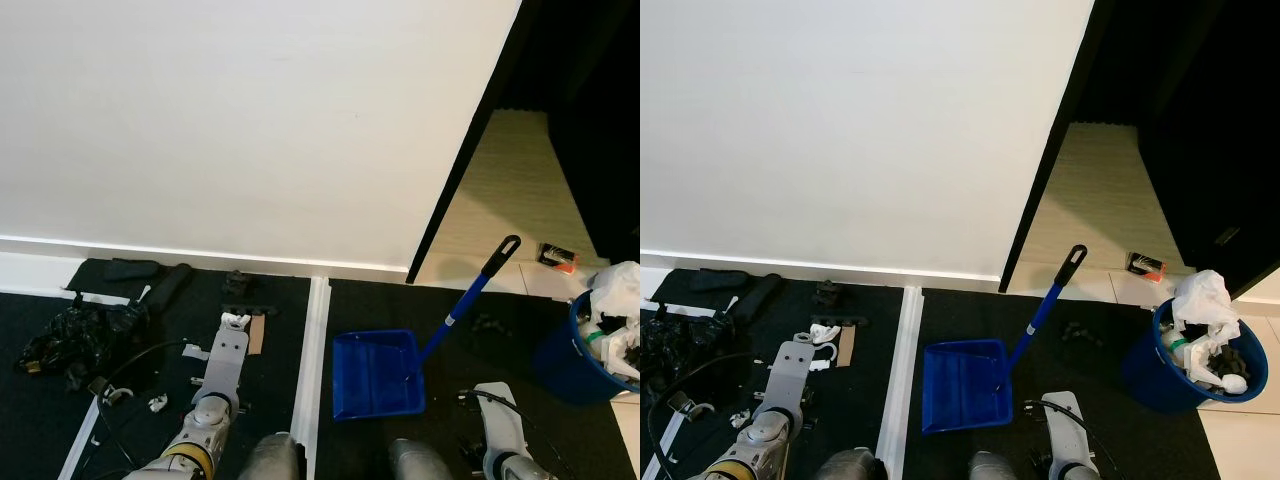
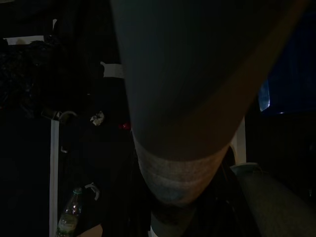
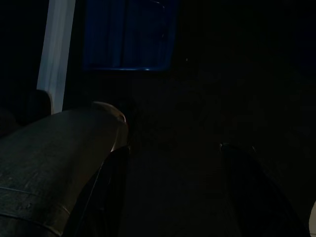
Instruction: Sweep floor
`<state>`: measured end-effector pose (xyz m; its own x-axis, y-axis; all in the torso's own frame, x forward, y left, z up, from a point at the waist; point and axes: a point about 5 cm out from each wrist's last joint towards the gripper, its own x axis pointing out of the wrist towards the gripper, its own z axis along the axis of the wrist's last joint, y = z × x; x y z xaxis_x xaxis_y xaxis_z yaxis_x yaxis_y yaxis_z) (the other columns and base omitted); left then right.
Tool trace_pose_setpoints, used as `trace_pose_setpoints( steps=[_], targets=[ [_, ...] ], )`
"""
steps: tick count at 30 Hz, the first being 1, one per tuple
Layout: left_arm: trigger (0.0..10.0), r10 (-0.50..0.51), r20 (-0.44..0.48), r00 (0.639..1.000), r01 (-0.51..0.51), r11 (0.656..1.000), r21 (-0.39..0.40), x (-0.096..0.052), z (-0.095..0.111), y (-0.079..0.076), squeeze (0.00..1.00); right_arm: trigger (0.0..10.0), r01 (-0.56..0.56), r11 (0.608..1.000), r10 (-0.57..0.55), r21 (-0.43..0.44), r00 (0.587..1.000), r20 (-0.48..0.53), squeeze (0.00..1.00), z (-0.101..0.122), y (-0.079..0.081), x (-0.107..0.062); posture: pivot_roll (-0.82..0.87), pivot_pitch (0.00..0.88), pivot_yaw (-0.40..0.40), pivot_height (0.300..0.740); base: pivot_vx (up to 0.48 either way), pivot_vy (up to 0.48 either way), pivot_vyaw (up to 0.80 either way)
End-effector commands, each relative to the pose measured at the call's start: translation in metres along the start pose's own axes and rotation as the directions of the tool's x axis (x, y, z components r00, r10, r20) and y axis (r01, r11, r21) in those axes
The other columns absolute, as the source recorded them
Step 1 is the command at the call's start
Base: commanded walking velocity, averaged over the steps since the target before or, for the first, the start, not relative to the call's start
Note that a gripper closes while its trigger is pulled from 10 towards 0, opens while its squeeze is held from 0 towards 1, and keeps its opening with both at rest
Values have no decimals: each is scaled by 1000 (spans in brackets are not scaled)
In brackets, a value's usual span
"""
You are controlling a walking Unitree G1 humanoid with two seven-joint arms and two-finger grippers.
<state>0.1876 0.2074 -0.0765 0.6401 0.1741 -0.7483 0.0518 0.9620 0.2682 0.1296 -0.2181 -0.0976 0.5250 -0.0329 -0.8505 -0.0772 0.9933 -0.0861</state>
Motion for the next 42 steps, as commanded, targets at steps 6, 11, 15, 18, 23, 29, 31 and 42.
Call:
trace_pose_setpoints(
  steps=[6, 11, 15, 18, 23, 29, 31, 42],
  targets=[
    [10000, -6, -45, 999, 7, 1000, 17, -3, -14, 1, 0, 10000, 5, 1000, -5, -2, 1000, -19, 0, -6, -4, -2, 62, 0, -42, 740, 0, 0, 0],
    [10000, -10, -51, 999, 10, 1000, 15, -4, -16, 0, 0, 10000, -20, 1000, 20, -12, 1000, -8, 0, 0, 21, 3, 63, 0, -45, 740, 0, 0, 0],
    [10000, -11, -52, 999, 11, 1000, 15, -4, -17, -1, 0, 10000, -26, 1000, 26, -14, 1000, -5, 0, 1, 25, 3, 62, 0, -46, 740, 0, 0, 0],
    [10000, -11, -54, 998, 12, 1000, 13, -4, -18, -1, 0, 10000, -29, 999, 29, -16, 1000, -3, 0, 1, 25, 3, 60, 0, -47, 740, 0, 0, 0],
    [10000, -12, -55, 998, 13, 1000, 15, -5, -19, -2, 0, 10000, -31, 999, 31, -16, 1000, 1, 0, 2, 23, 3, 57, 0, -46, 740, 0, 0, 0],
    [10000, -12, -53, 999, 13, 1000, 18, -5, -20, -4, 0, 10000, -27, 999, 27, -18, 1000, 3, 0, 1, 19, 2, 58, 0, -47, 740, 0, 0, 0],
    [10000, -12, -53, 999, 13, 1000, 18, -5, -20, -4, 0, 10000, -27, 999, 27, -18, 1000, 3, 0, 1, 19, 2, 58, 0, -47, 740, 0, 0, 0],
    [10000, -3, -19, 1000, 4, 1000, 21, -1, -5, -2, 0, 10000, -27, 999, 27, -19, 999, 35, 0, 16, 18, 6, 49, 29, -54, 740, 0, 0, 0]
  ],
)
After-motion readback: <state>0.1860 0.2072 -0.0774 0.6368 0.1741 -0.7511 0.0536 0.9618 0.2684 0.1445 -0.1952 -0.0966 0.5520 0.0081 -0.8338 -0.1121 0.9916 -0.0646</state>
